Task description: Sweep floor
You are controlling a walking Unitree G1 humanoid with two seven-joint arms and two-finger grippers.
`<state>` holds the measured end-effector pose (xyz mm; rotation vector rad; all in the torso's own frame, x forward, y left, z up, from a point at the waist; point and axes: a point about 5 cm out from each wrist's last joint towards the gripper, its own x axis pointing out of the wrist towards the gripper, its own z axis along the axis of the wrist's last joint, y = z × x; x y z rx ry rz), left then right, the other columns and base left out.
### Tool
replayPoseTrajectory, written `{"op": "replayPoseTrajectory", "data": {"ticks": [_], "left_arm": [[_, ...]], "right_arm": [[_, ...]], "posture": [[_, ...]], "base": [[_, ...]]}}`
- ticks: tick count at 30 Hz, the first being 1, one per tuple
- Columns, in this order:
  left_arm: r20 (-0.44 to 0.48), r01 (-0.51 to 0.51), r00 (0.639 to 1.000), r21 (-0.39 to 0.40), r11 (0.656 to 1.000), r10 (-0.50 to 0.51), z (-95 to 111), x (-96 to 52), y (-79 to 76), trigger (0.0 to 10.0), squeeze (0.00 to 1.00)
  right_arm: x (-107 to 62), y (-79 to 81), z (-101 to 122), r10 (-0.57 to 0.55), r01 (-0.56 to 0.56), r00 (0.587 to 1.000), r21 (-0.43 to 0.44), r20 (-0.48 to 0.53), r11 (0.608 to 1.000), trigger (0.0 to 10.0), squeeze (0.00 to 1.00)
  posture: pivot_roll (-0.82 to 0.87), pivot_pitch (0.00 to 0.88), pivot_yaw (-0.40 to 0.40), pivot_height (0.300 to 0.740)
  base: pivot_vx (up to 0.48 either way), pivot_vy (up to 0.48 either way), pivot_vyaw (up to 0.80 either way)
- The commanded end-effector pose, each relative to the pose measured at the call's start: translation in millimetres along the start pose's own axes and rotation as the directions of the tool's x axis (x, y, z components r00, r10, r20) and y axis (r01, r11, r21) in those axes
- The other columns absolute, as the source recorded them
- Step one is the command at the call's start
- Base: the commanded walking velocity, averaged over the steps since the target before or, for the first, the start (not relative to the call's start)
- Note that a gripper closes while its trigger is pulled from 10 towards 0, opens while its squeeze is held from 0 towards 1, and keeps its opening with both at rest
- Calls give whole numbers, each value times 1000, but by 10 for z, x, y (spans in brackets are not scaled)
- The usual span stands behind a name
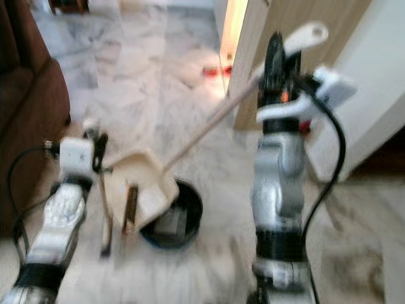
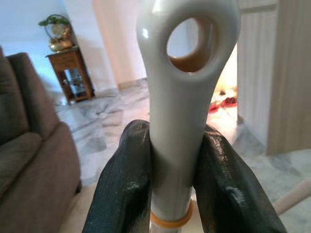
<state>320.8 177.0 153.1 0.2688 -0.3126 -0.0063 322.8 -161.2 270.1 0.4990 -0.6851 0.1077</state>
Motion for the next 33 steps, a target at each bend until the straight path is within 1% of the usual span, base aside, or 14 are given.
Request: {"op": "replayPoseTrajectory", "data": {"ticks": [1, 7, 14, 17, 21, 24, 27, 30, 33], "left_arm": [[66, -5, 998, 1, 1000, 5, 132, 48, 23, 10000, 0], [67, -3, 998, -1, 1000, 3, 134, 43, 12, 10000, 0], [74, 2, 997, -3, 1000, -2, 136, 39, 11, 10000, 0], [74, 5, 997, -4, 1000, -5, 134, 37, 10, 10000, 0], [78, 9, 997, -5, 1000, -8, 142, 40, 0, 10000, 0], [79, 11, 997, -5, 1000, -11, 143, 38, -5, 10000, 0], [78, 16, 997, -7, 1000, -15, 140, 30, -11, 10000, 0], [78, 18, 997, -9, 1000, -18, 140, 27, -14, 10000, 0], [79, 19, 997, -7, 1000, -19, 143, 29, -15, 10000, 0]], "right_arm": [[63, 128, 120, 43, -44, 997, 24, 66, 999, 10000, 0], [60, 128, 118, 44, -45, 997, 23, 63, 999, 10000, 0], [54, 139, 108, 51, -52, 997, 17, 59, 998, 10000, 0], [49, 162, 104, 65, -65, 996, 2, 58, 998, 10000, 0], [44, 189, 105, 69, -70, 996, 13, 64, 997, 10000, 0], [36, 219, 109, 79, -81, 994, 21, 71, 997, 10000, 0], [19, 264, 97, 100, -100, 992, 3, 72, 995, 10000, 0], [10, 306, 92, 105, -107, 991, 12, 77, 994, 10000, 0], [-10, 399, 85, 130, -132, 987, 14, 90, 991, 10000, 0]], "posture": [[230, 118, -85, 740], [228, 119, -87, 740], [226, 118, -86, 740], [225, 115, -85, 740], [226, 105, -85, 740], [226, 100, -85, 740], [226, 93, -84, 740], [226, 93, -84, 740], [227, 100, -84, 740]], "base": [[281, 0, 0], [277, 0, 0], [0, 0, 0], [0, 0, 0], [0, 0, 0], [0, 0, 0], [0, 0, 0], [0, 0, 0], [0, 0, 0]]}}
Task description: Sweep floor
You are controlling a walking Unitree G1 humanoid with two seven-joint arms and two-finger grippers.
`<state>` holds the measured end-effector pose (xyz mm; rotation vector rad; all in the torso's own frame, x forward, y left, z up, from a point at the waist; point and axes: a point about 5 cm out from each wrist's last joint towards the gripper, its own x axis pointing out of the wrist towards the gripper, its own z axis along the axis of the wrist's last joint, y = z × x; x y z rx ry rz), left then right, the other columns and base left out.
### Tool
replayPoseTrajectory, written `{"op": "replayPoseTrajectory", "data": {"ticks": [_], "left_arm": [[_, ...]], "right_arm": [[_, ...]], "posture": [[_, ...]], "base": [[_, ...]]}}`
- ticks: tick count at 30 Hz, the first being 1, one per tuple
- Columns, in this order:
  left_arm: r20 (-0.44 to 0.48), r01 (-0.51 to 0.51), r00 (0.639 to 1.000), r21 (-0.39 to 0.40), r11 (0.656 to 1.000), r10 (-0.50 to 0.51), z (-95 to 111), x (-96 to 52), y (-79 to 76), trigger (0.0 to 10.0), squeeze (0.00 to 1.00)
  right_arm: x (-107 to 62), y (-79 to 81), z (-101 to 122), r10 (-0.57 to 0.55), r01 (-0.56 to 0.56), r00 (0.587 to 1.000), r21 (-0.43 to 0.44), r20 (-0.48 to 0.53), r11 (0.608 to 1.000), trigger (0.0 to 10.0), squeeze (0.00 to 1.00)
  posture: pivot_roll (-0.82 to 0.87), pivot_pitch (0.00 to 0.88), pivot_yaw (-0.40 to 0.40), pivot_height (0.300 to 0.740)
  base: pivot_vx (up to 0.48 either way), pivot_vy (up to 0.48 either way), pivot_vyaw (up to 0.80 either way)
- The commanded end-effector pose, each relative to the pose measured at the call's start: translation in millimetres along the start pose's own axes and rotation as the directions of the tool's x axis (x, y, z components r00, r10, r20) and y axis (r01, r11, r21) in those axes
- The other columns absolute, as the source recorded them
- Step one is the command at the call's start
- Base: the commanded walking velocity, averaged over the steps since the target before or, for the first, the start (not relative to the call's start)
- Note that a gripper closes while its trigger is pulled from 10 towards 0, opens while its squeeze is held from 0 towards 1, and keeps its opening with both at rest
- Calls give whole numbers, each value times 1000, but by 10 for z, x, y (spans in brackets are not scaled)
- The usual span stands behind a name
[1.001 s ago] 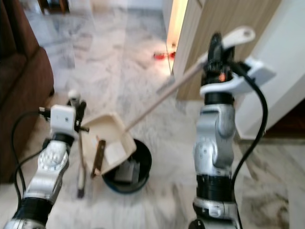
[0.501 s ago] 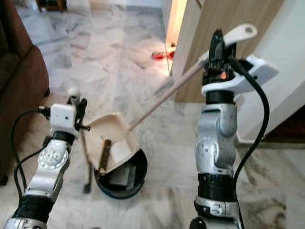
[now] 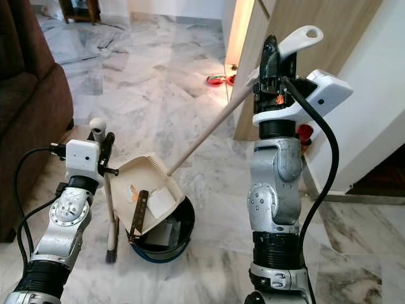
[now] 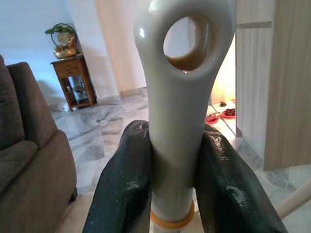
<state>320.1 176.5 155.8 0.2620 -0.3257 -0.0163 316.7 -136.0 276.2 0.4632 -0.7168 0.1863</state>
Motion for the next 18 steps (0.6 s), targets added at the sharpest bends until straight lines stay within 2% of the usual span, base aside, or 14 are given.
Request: {"op": "replayPoseTrajectory", "data": {"ticks": [1, 5, 6, 9, 18], "left_arm": [[65, 12, 998, 1, 1000, -12, 115, 29, -18, 10000, 0], [63, 11, 998, 0, 1000, -11, 116, 28, -18, 10000, 0], [61, 11, 998, -1, 1000, -11, 111, 24, -20, 10000, 0], [61, 12, 998, -3, 1000, -11, 114, 28, -24, 10000, 0], [61, 10, 998, -7, 1000, -10, 115, 31, -31, 10000, 0]], "right_arm": [[27, 145, 128, 46, -48, 996, 15, 81, 999, 10000, 0], [6, 273, 138, 86, -83, 991, -30, 101, 996, 10000, 0], [-18, 363, 134, 119, -114, 987, -58, 105, 992, 10000, 0], [-59, 504, 116, 170, -161, 980, -85, 107, 983, 10000, 0], [-166, 702, 72, 249, -231, 963, -159, 103, 960, 10000, 0]], "posture": [[227, 100, -84, 740], [227, 112, -84, 740], [227, 112, -84, 740], [223, 126, -86, 740], [222, 132, -88, 740]], "base": [[0, 0, 0], [0, 0, 0], [0, 0, 0], [0, 0, 0], [0, 0, 0]]}}
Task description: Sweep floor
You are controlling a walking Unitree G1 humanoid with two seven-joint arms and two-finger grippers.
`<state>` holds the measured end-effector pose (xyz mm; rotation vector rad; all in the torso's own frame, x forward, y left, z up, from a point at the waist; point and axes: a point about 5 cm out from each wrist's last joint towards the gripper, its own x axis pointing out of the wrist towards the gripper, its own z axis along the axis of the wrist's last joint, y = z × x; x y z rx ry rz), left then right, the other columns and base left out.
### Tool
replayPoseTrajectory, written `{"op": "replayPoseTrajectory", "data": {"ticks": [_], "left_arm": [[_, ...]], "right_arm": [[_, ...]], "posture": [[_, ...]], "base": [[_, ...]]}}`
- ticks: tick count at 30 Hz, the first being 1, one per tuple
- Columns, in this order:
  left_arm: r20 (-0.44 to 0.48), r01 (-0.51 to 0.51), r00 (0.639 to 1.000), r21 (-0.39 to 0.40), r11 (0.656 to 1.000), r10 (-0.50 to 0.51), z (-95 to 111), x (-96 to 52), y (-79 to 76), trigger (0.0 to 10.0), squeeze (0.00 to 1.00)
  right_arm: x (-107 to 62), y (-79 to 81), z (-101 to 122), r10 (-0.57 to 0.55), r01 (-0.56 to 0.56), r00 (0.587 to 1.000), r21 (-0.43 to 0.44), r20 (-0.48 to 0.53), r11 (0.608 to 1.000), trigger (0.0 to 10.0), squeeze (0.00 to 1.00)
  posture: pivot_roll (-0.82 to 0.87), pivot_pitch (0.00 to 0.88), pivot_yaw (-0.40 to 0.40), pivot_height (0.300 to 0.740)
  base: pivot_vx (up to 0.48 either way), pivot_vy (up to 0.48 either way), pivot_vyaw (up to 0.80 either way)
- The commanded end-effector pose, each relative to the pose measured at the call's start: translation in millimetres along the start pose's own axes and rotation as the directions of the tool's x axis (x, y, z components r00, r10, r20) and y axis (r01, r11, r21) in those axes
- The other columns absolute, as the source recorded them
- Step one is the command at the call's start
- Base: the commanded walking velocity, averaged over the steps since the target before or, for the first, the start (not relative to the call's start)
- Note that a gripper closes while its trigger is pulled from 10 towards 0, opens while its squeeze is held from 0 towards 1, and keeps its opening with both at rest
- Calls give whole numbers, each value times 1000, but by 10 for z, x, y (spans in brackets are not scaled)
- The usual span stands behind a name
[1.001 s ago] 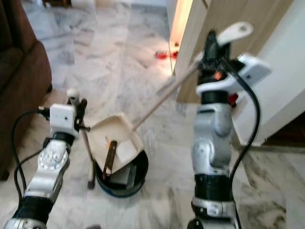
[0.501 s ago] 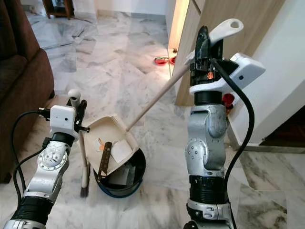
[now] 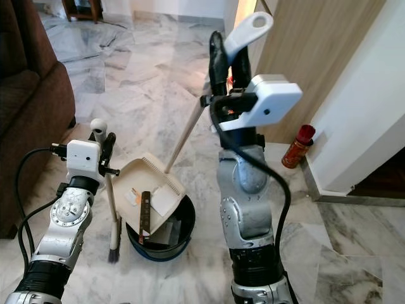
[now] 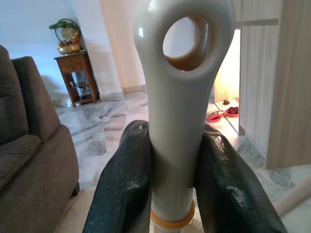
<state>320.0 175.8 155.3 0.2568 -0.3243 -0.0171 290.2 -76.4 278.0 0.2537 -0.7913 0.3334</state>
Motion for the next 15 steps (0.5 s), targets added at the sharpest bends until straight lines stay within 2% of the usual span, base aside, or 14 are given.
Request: {"op": "replayPoseTrajectory", "data": {"ticks": [1, 4, 7, 15], "left_arm": [[62, 10, 998, -2, 1000, -10, 116, 33, -24, 10000, 0], [61, 11, 998, -3, 1000, -11, 116, 34, -27, 10000, 0], [63, 13, 998, 0, 1000, -13, 118, 36, -26, 10000, 0], [63, 12, 998, 4, 1000, -12, 116, 27, -20, 10000, 0]], "right_arm": [[25, 75, 188, 25, -23, 994, -24, 103, 999, 10000, 0], [5, 129, 180, 41, -36, 994, -50, 102, 998, 10000, 0], [-2, 226, 195, 101, -88, 988, -117, 118, 989, 10000, 0], [-1, 296, 200, 79, -72, 989, -58, 127, 996, 10000, 0]], "posture": [[221, 132, -88, 740], [221, 134, -89, 740], [219, 135, -88, 740], [226, 134, -90, 740]], "base": [[0, 0, 0], [0, 0, 0], [0, 0, 0], [0, 0, 0]]}}
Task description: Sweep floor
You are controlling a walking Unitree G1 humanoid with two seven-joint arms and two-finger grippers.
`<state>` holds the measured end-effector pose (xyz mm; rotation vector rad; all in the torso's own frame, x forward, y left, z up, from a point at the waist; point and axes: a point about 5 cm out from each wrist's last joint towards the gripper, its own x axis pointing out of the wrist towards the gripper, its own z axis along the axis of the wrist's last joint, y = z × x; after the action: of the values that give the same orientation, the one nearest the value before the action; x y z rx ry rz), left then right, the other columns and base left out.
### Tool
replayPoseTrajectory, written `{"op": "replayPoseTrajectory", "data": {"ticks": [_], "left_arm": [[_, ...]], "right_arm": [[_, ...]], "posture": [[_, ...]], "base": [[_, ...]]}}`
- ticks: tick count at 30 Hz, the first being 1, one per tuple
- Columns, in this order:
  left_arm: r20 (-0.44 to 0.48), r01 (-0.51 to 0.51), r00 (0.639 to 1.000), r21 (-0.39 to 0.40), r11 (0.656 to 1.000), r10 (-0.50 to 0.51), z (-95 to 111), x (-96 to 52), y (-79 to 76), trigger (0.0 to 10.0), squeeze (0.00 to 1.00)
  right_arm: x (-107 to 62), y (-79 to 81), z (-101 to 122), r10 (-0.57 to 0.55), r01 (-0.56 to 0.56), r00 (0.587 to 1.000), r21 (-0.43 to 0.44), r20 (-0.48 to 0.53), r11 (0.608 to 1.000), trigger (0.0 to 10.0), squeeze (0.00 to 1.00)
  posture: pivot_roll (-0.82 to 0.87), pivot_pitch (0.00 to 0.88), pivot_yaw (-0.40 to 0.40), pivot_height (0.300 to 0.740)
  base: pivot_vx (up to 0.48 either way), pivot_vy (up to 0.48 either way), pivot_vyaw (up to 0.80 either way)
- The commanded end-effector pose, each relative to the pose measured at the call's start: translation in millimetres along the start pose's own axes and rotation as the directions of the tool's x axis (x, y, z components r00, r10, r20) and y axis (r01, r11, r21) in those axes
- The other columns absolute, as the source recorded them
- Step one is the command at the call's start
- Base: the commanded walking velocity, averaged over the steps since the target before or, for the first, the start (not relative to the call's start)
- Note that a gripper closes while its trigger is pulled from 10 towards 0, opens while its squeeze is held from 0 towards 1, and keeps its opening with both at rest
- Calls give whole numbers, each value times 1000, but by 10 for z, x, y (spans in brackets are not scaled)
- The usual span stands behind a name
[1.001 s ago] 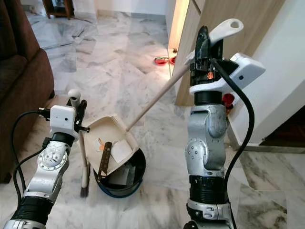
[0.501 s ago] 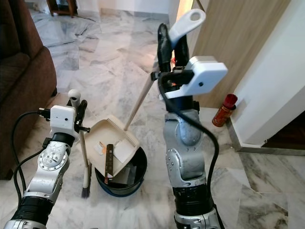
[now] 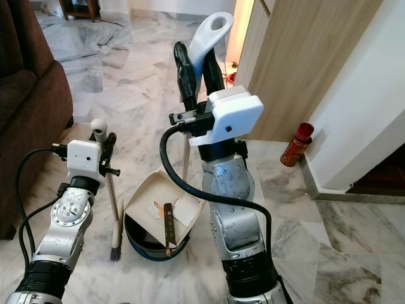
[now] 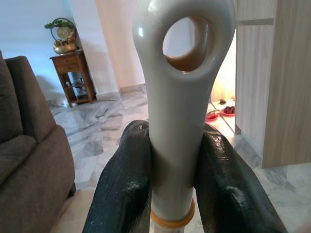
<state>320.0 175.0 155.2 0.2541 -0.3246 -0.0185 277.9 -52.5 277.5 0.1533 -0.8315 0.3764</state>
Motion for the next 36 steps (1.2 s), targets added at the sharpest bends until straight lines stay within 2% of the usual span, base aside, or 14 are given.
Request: {"op": "replayPoseTrajectory", "data": {"ticks": [1, 5, 10, 17, 21, 23, 28, 32, 36], "left_arm": [[62, 11, 998, 8, 1000, -11, 114, 26, -8, 10000, 0], [63, 10, 998, 10, 1000, -11, 116, 30, -5, 10000, 0], [64, 11, 998, 10, 1000, -12, 118, 32, -2, 10000, 0], [65, 11, 998, 11, 1000, -12, 121, 31, 4, 10000, 0], [65, 11, 998, 13, 1000, -12, 122, 29, 7, 10000, 0], [72, 31, 997, 40, 999, -33, 130, 27, -3, 10000, 0], [74, 35, 997, 38, 999, -38, 132, 23, -24, 10000, 0], [74, 35, 997, 39, 999, -38, 133, 21, -25, 10000, 0], [74, 35, 997, 42, 998, -38, 135, 22, -22, 10000, 0]], "right_arm": [[55, 16, 234, -20, 17, 991, 24, 129, 1000, 10000, 0], [90, -8, 308, -70, 58, 983, 77, 170, 995, 10000, 0], [103, -71, 388, -124, 111, 968, 68, 220, 991, 10000, 0], [100, -63, 423, -113, 101, 964, 63, 240, 993, 10000, 0], [99, -32, 466, -92, 88, 958, 28, 273, 996, 10000, 0], [102, 26, 512, -42, 52, 952, -26, 304, 998, 10000, 0], [92, 68, 498, -31, 38, 954, -17, 297, 999, 10000, 0], [74, 125, 508, 11, 11, 950, -69, 313, 998, 10000, 0], [66, 151, 486, 5, 9, 954, -48, 299, 999, 10000, 0]], "posture": [[226, 134, -90, 740], [227, 134, -89, 740], [226, 134, -88, 740], [229, 139, -87, 740], [230, 141, -86, 740], [229, 142, -85, 740], [230, 143, -86, 740], [229, 143, -87, 740], [231, 144, -88, 740]], "base": [[0, 0, 0], [0, 0, 0], [0, 0, 0], [0, 0, 0], [0, 0, 0], [0, 0, 0], [0, 0, 0], [0, 0, 0], [0, 0, 0]]}}
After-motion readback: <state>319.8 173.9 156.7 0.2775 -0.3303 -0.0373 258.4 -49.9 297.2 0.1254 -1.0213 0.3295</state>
